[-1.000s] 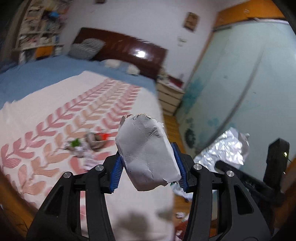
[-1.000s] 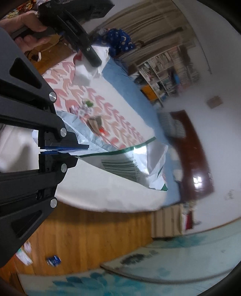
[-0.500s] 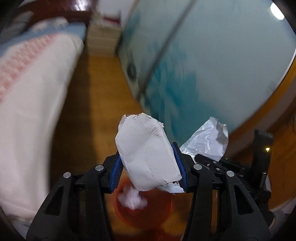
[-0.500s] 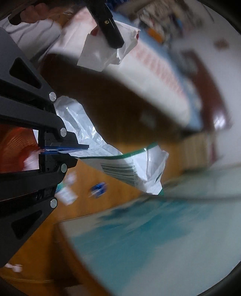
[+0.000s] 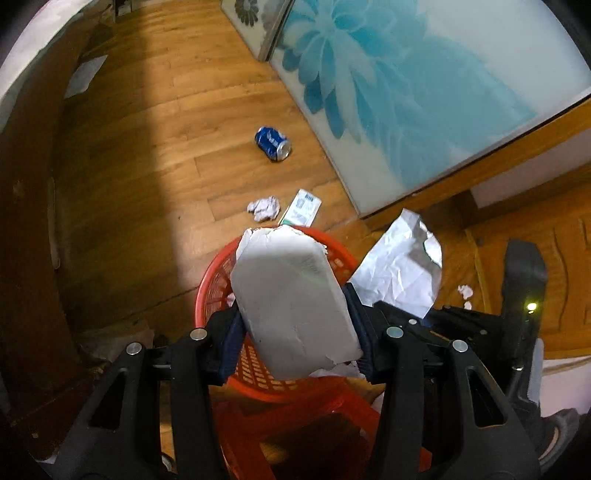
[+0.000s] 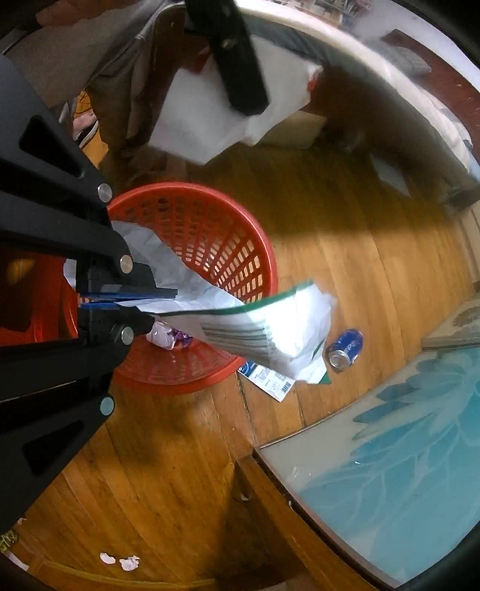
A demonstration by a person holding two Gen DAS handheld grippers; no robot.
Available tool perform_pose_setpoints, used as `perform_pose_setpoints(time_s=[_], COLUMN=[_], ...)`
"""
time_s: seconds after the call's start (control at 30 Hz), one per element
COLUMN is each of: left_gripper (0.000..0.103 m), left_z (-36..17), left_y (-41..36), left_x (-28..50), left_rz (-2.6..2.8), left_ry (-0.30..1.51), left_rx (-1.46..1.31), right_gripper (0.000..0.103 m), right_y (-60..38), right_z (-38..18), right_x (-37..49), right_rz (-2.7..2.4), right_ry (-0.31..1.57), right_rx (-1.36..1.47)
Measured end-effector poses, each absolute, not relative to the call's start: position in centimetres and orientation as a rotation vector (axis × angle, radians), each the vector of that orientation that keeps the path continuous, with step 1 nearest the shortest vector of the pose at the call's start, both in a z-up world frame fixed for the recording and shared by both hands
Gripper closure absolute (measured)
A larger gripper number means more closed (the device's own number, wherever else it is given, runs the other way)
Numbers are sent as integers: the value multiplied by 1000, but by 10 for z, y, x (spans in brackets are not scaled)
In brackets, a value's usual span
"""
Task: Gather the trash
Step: 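Carry the bag and paper to the red basket and release both, then move both open tools back toward the bed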
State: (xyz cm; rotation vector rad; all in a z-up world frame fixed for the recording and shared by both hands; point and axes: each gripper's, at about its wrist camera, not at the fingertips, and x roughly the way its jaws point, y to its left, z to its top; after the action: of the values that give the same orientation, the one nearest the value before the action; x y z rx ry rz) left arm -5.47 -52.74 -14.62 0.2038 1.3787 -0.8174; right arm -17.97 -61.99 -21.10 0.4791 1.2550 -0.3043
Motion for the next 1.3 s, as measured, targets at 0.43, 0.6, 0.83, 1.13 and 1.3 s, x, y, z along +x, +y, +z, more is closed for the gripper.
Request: perform_pose_setpoints(time_s=[0.43,0.6,0.83,1.13,1.3], left_gripper=[33,33,33,33,33], left_z=[-151,-148,-136,-58,7], left_y=[-534,-532,-522,-456,-368], left_x=[-65,-67,-65,-50,-40], left_rz=[-804,-807,-797,-719,-593], left_ry=[1383,1372,1339,1082,874], left_rx=[243,244,207,94,21], right_gripper=[71,45,47,47,46], right_y=[-608,-605,-604,-577,-519], right_z=[-210,-195,-179,-107,-52], right_x=[-176,-177,-174,-146,-105], right_rz=[-350,-364,-374,-316,-194], right_ry=[1241,1188,1161,996,881], right_rx=[445,403,386,335,289])
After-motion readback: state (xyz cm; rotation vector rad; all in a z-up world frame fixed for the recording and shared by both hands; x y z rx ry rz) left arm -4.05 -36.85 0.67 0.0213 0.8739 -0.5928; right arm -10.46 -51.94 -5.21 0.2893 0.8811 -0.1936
